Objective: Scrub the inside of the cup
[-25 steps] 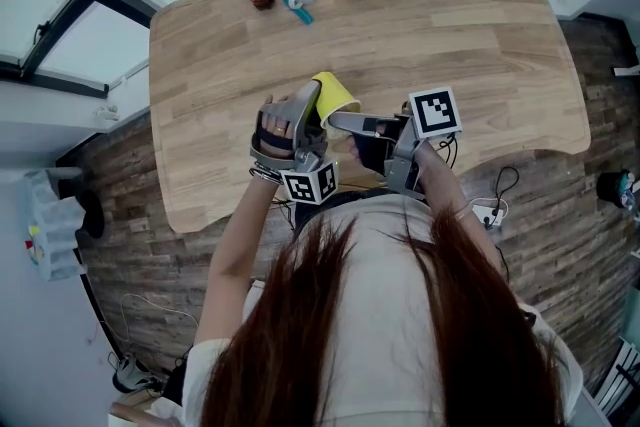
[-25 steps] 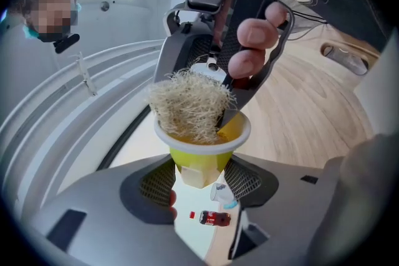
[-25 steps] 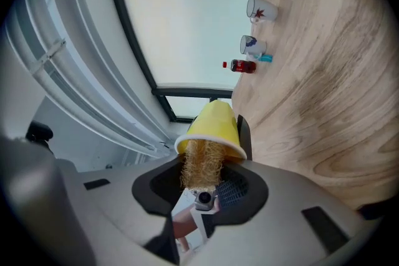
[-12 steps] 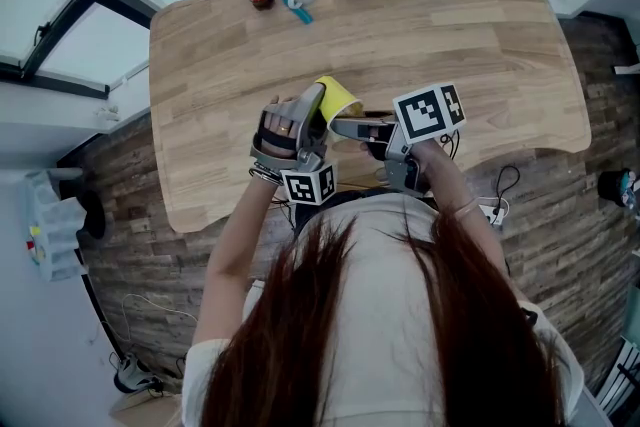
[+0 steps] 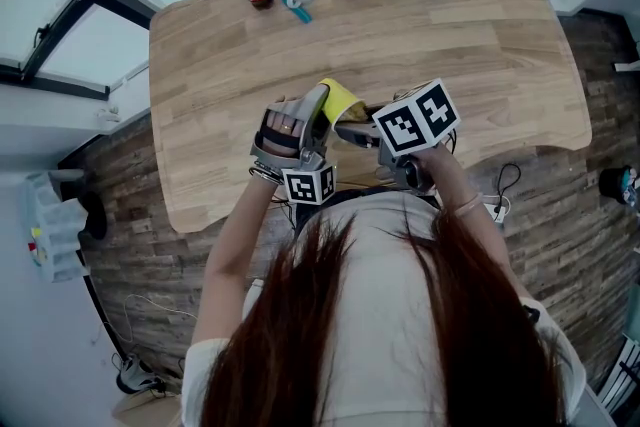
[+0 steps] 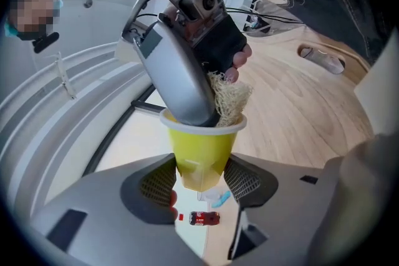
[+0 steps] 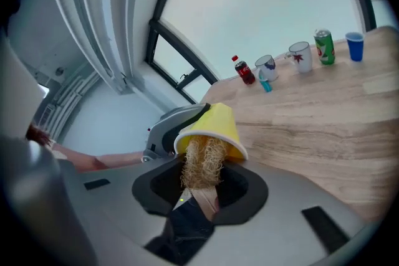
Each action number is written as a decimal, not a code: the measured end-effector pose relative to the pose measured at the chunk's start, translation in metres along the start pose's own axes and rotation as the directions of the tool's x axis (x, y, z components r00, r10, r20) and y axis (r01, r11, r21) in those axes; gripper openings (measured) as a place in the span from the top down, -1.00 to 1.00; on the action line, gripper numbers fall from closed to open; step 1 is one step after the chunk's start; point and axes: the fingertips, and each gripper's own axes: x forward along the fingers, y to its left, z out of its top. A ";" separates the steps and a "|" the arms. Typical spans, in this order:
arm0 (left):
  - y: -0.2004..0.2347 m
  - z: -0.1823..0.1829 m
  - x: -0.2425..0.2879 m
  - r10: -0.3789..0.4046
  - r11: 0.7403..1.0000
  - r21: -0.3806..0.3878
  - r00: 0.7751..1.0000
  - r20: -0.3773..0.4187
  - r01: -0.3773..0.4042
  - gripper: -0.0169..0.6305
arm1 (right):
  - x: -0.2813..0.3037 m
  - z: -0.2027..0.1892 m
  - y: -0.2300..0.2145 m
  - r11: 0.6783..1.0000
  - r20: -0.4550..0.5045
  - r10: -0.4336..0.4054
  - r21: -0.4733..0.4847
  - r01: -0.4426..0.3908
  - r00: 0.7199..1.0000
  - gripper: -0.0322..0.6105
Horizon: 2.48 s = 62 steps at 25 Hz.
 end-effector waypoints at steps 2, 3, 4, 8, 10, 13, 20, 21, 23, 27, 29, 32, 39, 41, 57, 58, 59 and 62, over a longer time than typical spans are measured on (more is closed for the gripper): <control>-0.002 0.000 0.001 -0.008 1.000 0.004 1.000 0.000 0.008 0.19 | 0.001 -0.002 -0.002 0.998 -0.023 -0.040 -0.054 0.039 0.999 0.50; -0.002 0.001 0.001 -0.012 1.000 0.006 1.000 0.000 0.012 0.19 | 0.001 -0.003 -0.004 0.995 -0.031 -0.062 -0.082 0.059 0.998 0.50; -0.003 0.001 0.001 -0.015 1.000 0.007 1.000 0.001 0.015 0.19 | 0.000 -0.003 -0.005 0.991 -0.038 -0.082 -0.108 0.077 0.996 0.50; -0.004 0.002 0.002 -0.021 1.000 0.007 1.000 -0.002 0.021 0.19 | 0.000 -0.004 -0.006 0.979 -0.048 -0.127 -0.166 0.117 0.991 0.51; -0.002 0.001 0.002 -0.012 1.000 0.001 1.000 -0.005 0.012 0.20 | 0.001 -0.003 -0.006 0.984 -0.038 -0.111 -0.143 0.105 0.993 0.51; 0.000 0.000 0.002 0.004 1.000 -0.005 1.000 -0.011 -0.005 0.20 | 0.000 -0.001 -0.005 0.995 -0.010 -0.058 -0.078 0.057 0.998 0.50; -0.001 -0.001 0.002 0.018 1.000 -0.014 1.000 -0.019 -0.019 0.20 | 0.000 -0.001 -0.005 0.998 0.032 0.037 0.048 -0.039 0.999 0.50; -0.001 -0.001 0.002 0.018 1.000 -0.016 1.000 -0.020 -0.018 0.20 | -0.001 -0.001 -0.004 0.997 0.039 0.048 0.065 -0.051 0.998 0.50; -0.002 0.000 0.002 0.014 1.000 -0.022 1.000 -0.023 -0.014 0.20 | -0.001 -0.001 -0.004 0.993 0.048 0.067 0.091 -0.071 0.997 0.50; -0.004 -0.002 0.001 0.009 1.000 -0.028 1.000 -0.024 -0.009 0.20 | 0.000 -0.002 -0.004 0.991 0.051 0.076 0.109 -0.081 0.996 0.50; -0.004 -0.002 0.001 0.010 1.000 -0.026 1.000 -0.023 -0.011 0.20 | 0.000 -0.002 -0.004 0.990 0.053 0.077 0.113 -0.082 0.996 0.50; -0.003 -0.003 0.001 0.017 1.000 -0.019 1.000 -0.022 -0.017 0.20 | 0.000 -0.001 -0.003 0.988 0.057 0.084 0.124 -0.091 0.995 0.50; -0.002 -0.006 0.003 0.024 0.999 -0.023 0.999 -0.031 -0.025 0.20 | -0.001 0.000 -0.002 0.982 0.071 0.107 0.149 -0.117 0.992 0.50; -0.002 -0.007 0.003 0.025 0.999 -0.023 0.999 -0.034 -0.025 0.20 | -0.001 0.000 -0.002 0.982 0.072 0.109 0.150 -0.119 0.991 0.50; 0.000 -0.021 0.007 0.009 0.997 -0.071 0.995 -0.096 -0.016 0.20 | -0.003 -0.002 -0.001 0.984 0.083 0.108 0.133 -0.118 0.991 0.50; 0.000 -0.022 0.007 0.006 0.997 -0.079 0.995 -0.102 -0.014 0.20 | -0.003 -0.001 -0.001 0.985 0.083 0.104 0.127 -0.114 0.991 0.50; 0.000 -0.023 0.008 0.003 0.996 -0.087 0.994 -0.107 -0.013 0.20 | -0.003 -0.001 -0.002 0.986 0.082 0.101 0.121 -0.110 0.991 0.50; 0.001 -0.026 0.009 -0.006 0.993 -0.115 0.992 -0.124 -0.008 0.20 | -0.003 0.000 -0.002 0.989 0.083 0.094 0.108 -0.102 0.992 0.50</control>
